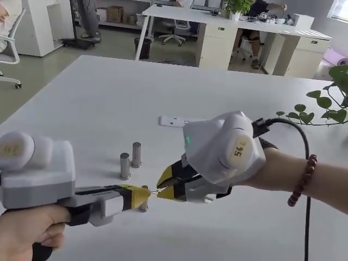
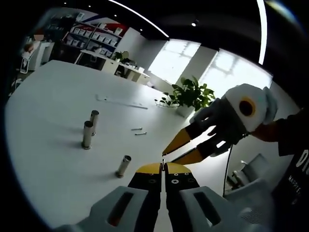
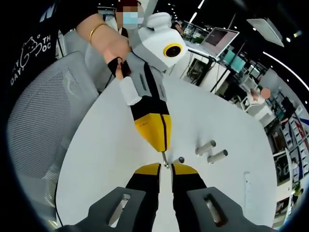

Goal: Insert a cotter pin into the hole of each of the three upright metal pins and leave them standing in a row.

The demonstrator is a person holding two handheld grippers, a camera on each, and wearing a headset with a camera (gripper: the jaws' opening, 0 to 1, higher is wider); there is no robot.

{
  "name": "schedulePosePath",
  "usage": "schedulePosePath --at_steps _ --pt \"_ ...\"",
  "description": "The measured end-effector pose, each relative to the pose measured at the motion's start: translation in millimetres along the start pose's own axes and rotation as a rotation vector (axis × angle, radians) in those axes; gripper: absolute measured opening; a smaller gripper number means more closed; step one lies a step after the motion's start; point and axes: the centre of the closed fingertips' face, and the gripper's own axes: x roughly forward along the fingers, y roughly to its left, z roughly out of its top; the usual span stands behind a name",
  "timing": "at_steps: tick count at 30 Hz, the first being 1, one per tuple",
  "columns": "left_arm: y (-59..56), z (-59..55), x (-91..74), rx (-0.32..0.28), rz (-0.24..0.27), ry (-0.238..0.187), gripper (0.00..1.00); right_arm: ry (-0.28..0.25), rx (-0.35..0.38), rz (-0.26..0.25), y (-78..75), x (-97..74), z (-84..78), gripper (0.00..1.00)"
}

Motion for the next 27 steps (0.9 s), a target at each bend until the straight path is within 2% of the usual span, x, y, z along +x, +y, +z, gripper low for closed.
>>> schedulePosePath --at_steps 4,6,12,17,21,27 --pt "-5.4 -2.1 -1.5 0.096 -0.031 0.022 0.00 -0.048 0.115 0.053 5.7 -2.1 0.9 0.06" --pt "-6.3 -5.9 -2.5 0.145 -0.034 0.047 0.00 -0.065 0.177 0.091 9.9 -4.0 0.5 0.08" --pt "-8.2 -11.1 -4.5 0.227 -0.061 0.070 0.00 -0.114 0.307 0.178 19.3 -9.3 -1.5 0.10" --pt "-14.3 -14.6 -6.9 0.280 -0.108 0.073 0.00 -0.196 0.411 0.240 23.6 -15.4 -0.6 0.10" --pt "-19.1 -16.7 -8.2 0.315 -0.141 0.079 0.00 -0.235 0.436 0.270 27.8 -19.8 0.9 0.12" --pt "-29.2 -21.8 -8.7 0.349 -0.201 0.086 0.00 -0.240 0.430 0.308 39.0 -20.5 0.1 0.11"
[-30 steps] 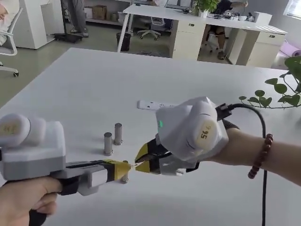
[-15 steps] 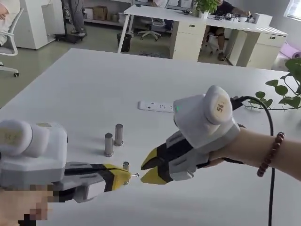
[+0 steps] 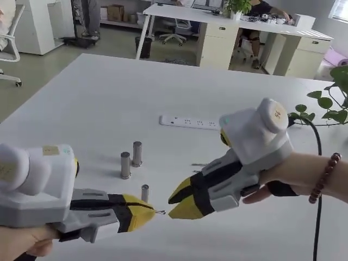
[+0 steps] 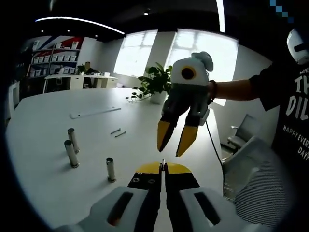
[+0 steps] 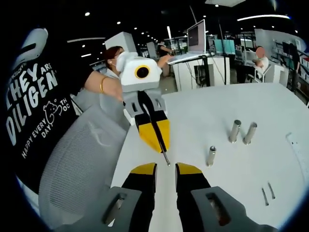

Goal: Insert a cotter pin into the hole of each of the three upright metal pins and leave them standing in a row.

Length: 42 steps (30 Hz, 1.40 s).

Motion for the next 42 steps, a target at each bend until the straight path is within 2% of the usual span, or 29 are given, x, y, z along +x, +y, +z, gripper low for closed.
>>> schedulePosePath --at_steps 10,21,25,36,42 --pt "-12.7 2.4 1.4 0.028 -0.063 -0.013 0.00 -0.004 -0.001 0.044 10.2 4.2 -4.1 0.07" --pt "-21.8 2.3 2.0 0.030 -0.102 -0.021 0.00 -0.003 -0.007 0.090 19.5 8.9 -5.7 0.03" --pt "-22.6 3.8 2.1 0.024 -0.107 -0.028 0.00 -0.005 -0.011 0.097 20.5 9.6 -5.9 0.00" --pt "-26.3 2.5 3.1 0.026 -0.124 -0.023 0.00 -0.001 -0.002 0.110 22.8 8.7 -6.0 0.00" --pt "-27.2 0.8 3.7 0.038 -0.122 -0.015 0.00 0.023 -0.045 0.104 23.8 9.9 -7.5 0.00"
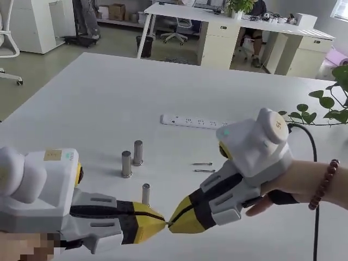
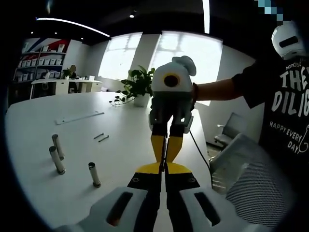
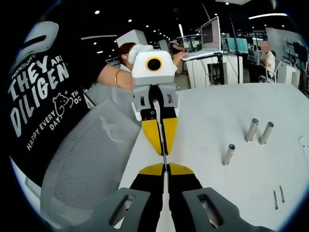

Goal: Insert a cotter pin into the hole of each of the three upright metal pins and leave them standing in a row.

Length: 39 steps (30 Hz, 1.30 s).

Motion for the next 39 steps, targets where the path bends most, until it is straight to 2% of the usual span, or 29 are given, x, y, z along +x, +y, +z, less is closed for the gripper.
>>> schedulePosePath --at_steps 6,11,17,21,25,30,32,39 --pt "3.1 -1.2 -0.8 0.008 0.018 0.009 0.00 0.038 -0.057 -0.025 -2.7 1.7 0.2 0.00" --pt "11.1 -0.2 -2.6 0.024 0.056 0.003 0.01 0.065 -0.095 -0.054 -8.8 0.5 0.8 0.00" --pt "18.9 -2.5 -4.4 0.032 0.101 0.009 0.02 0.120 -0.128 -0.089 -18.7 -1.8 -7.7 0.00" --pt "28.8 -5.8 -7.8 0.049 0.152 0.016 0.07 0.143 -0.131 -0.115 -25.9 -3.6 -13.4 0.00" --pt "40.9 -9.1 -11.9 0.055 0.210 0.021 0.08 0.170 -0.135 -0.175 -40.4 -6.5 -18.3 0.00" --pt "61.0 -12.5 -17.8 0.053 0.309 0.019 0.08 0.180 -0.137 -0.244 -58.5 -9.2 -19.6 0.00" --pt "69.0 -15.9 -19.8 0.065 0.347 0.032 0.08 0.191 -0.140 -0.268 -65.5 -10.1 -20.7 0.00" --pt "83.9 -24.4 -19.3 0.066 0.415 0.047 0.10 0.220 -0.131 -0.283 -78.0 -8.4 -27.4 0.00"
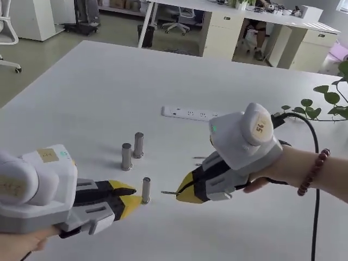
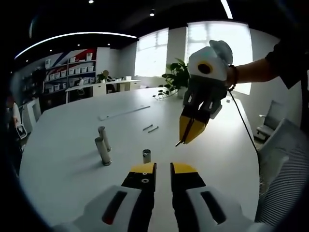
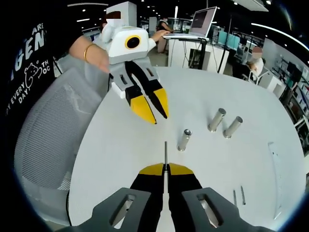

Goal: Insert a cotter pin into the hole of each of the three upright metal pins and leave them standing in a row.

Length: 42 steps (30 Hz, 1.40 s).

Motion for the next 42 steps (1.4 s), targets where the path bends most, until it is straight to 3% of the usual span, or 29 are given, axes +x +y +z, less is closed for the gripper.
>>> schedulePosePath --at_steps 12,21,26,42 --pt "17.5 -15.8 25.9 -0.013 0.088 0.024 0.15 0.023 0.024 -0.032 -17.7 12.1 -6.5 0.00" --pt "25.8 -21.6 37.3 -0.046 0.117 0.036 0.14 0.020 0.035 -0.044 -25.8 17.3 -5.2 0.00" --pt "27.6 -23.6 42.2 -0.092 0.120 0.035 0.14 0.021 0.034 -0.048 -28.8 21.0 -4.6 0.00" --pt "29.4 -29.5 56.1 -0.134 0.139 0.049 0.11 0.019 0.030 -0.051 -33.4 26.2 -2.1 0.00"
